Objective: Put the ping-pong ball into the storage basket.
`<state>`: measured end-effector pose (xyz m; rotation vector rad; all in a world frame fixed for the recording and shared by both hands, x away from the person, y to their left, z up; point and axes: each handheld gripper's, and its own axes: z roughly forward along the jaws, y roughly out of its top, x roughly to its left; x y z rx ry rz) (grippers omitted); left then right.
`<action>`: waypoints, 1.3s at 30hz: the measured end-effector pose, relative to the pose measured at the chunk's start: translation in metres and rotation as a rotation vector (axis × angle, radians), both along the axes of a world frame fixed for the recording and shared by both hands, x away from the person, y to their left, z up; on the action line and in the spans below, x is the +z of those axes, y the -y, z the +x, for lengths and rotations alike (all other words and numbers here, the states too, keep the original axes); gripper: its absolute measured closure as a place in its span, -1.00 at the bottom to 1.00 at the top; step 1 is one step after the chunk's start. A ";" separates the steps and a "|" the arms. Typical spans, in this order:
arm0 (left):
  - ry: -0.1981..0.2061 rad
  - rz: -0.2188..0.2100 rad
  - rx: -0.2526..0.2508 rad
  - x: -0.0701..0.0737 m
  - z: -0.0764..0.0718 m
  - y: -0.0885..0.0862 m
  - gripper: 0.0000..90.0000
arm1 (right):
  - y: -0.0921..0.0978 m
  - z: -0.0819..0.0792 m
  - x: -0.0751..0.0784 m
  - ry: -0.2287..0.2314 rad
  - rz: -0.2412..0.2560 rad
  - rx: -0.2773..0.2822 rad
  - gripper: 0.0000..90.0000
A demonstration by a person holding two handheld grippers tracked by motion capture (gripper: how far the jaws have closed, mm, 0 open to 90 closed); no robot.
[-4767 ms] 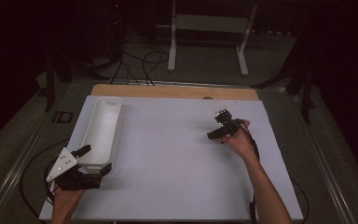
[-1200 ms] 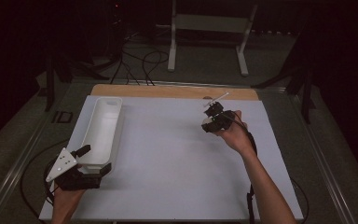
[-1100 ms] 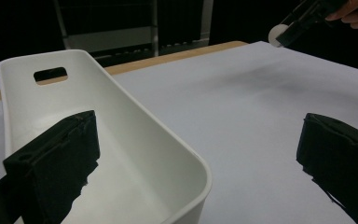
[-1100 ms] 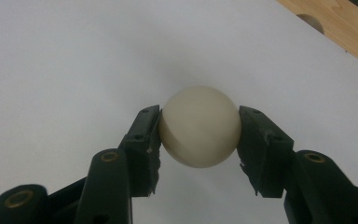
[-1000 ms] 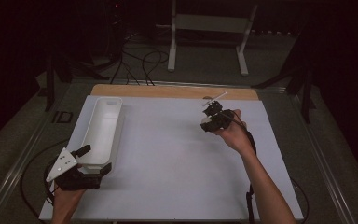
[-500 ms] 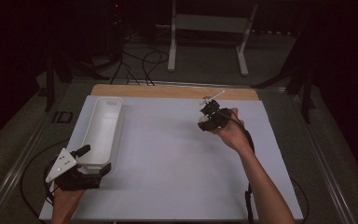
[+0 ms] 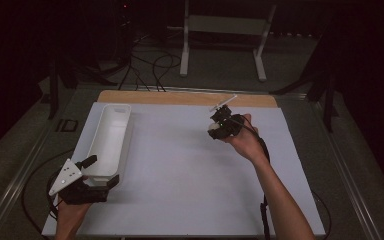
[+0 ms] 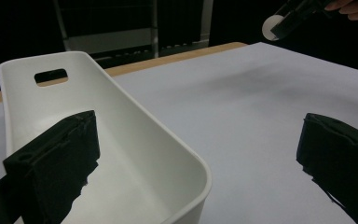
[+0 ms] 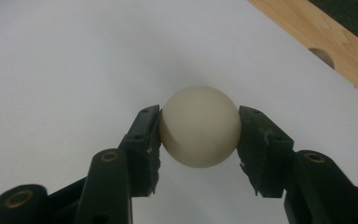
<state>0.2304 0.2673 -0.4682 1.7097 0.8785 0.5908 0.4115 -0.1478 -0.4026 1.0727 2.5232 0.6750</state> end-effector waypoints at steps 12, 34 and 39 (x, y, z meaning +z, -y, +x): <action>0.001 -0.004 0.003 0.000 0.000 -0.001 -1.00 | -0.013 -0.001 0.005 0.014 0.009 0.029 0.12; 0.005 -0.006 0.007 -0.005 0.000 -0.001 -1.00 | -0.032 -0.003 0.010 0.024 0.026 0.065 0.12; 0.010 -0.006 0.010 -0.006 0.001 -0.001 -1.00 | -0.036 -0.003 0.011 0.023 0.031 0.069 0.12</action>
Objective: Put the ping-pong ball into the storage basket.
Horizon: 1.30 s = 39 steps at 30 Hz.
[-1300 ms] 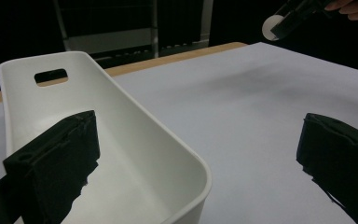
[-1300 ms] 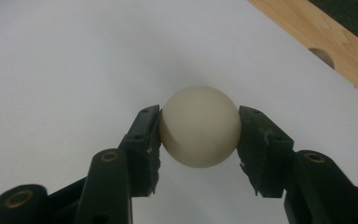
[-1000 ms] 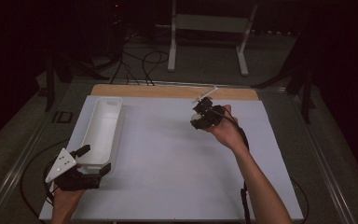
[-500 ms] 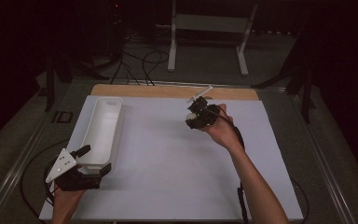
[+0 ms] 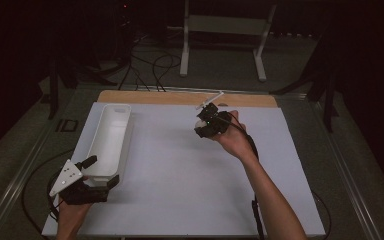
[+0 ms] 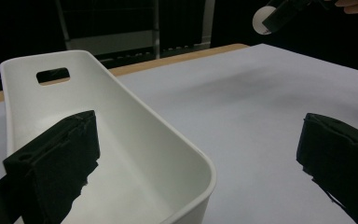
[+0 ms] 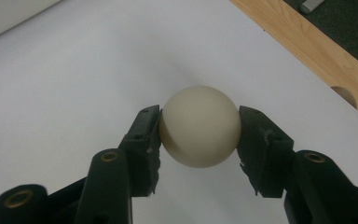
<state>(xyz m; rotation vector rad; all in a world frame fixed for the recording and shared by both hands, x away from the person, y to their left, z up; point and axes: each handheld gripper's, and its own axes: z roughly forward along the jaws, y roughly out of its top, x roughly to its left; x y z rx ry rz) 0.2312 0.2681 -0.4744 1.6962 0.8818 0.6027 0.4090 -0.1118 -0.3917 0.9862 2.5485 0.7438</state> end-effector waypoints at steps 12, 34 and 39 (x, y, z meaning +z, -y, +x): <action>0.006 -0.010 0.004 -0.003 0.001 -0.002 -1.00 | -0.009 0.001 0.002 0.006 0.011 0.008 0.12; 0.007 -0.001 0.006 -0.004 0.000 -0.001 -1.00 | -0.021 0.002 0.005 0.012 0.049 0.033 0.12; 0.007 -0.001 0.006 -0.004 0.001 -0.001 -1.00 | -0.025 0.002 0.006 0.012 0.053 0.039 0.12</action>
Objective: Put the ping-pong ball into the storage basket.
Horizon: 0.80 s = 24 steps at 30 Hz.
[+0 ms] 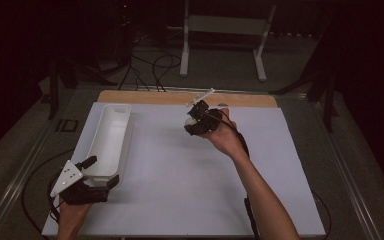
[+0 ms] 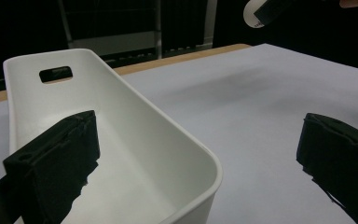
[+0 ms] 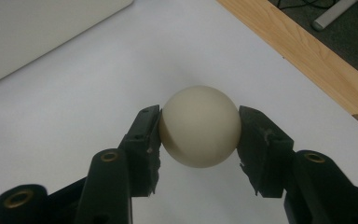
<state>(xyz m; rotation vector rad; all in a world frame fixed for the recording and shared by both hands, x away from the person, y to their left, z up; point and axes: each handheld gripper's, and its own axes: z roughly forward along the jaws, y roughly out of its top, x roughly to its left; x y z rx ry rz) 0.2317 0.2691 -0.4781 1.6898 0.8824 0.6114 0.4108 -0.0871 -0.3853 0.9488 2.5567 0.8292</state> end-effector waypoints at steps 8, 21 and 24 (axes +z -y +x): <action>-0.004 0.002 0.002 0.000 0.000 0.001 -1.00 | -0.006 -0.001 0.000 0.000 0.009 0.007 0.12; -0.005 0.007 0.000 0.000 0.000 0.001 -1.00 | -0.014 -0.001 0.001 0.004 0.021 0.022 0.12; -0.005 0.007 0.001 0.000 0.000 0.001 -1.00 | -0.015 -0.001 0.001 0.003 0.022 0.025 0.12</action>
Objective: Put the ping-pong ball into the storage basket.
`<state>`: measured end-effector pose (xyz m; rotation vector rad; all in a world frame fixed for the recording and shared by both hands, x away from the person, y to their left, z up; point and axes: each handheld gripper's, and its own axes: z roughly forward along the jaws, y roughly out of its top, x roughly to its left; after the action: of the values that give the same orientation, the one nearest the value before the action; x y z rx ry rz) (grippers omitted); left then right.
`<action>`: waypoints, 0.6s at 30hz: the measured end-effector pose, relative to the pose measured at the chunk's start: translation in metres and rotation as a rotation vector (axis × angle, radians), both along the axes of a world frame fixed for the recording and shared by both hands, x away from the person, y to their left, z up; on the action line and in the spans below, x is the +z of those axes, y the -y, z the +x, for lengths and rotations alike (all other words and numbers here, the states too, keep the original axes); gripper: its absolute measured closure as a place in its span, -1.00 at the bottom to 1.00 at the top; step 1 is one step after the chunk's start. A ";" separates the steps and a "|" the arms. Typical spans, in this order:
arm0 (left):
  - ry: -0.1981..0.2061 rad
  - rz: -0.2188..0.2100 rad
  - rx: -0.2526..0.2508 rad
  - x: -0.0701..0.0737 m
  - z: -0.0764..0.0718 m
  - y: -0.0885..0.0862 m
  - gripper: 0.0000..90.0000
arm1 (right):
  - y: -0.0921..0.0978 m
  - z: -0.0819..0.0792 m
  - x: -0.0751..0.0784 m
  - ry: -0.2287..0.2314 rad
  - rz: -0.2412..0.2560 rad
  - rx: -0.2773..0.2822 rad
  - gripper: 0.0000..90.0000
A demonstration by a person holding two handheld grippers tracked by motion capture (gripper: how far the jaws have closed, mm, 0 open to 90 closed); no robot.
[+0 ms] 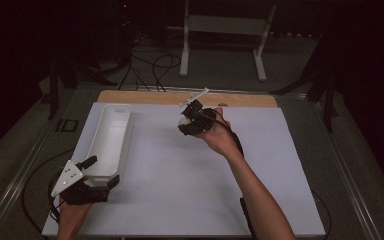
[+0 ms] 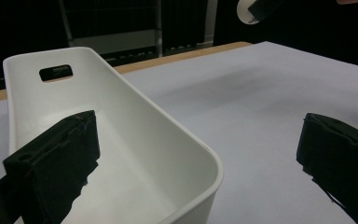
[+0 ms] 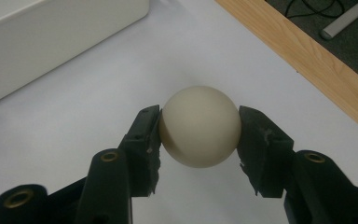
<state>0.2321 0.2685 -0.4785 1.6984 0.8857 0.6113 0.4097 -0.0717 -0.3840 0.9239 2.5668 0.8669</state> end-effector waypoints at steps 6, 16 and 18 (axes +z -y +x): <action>0.000 0.002 -0.001 0.000 0.000 0.000 -1.00 | -0.004 0.000 0.000 0.003 0.005 0.008 0.12; -0.001 0.001 0.003 0.000 0.000 0.000 -1.00 | -0.009 -0.001 0.000 0.004 0.017 0.019 0.12; -0.001 0.001 0.003 0.000 0.000 0.000 -1.00 | -0.010 -0.001 0.000 0.004 0.018 0.022 0.12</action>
<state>0.2319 0.2689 -0.4784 1.6988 0.8888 0.6134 0.4089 -0.0617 -0.3842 0.8994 2.5751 0.8978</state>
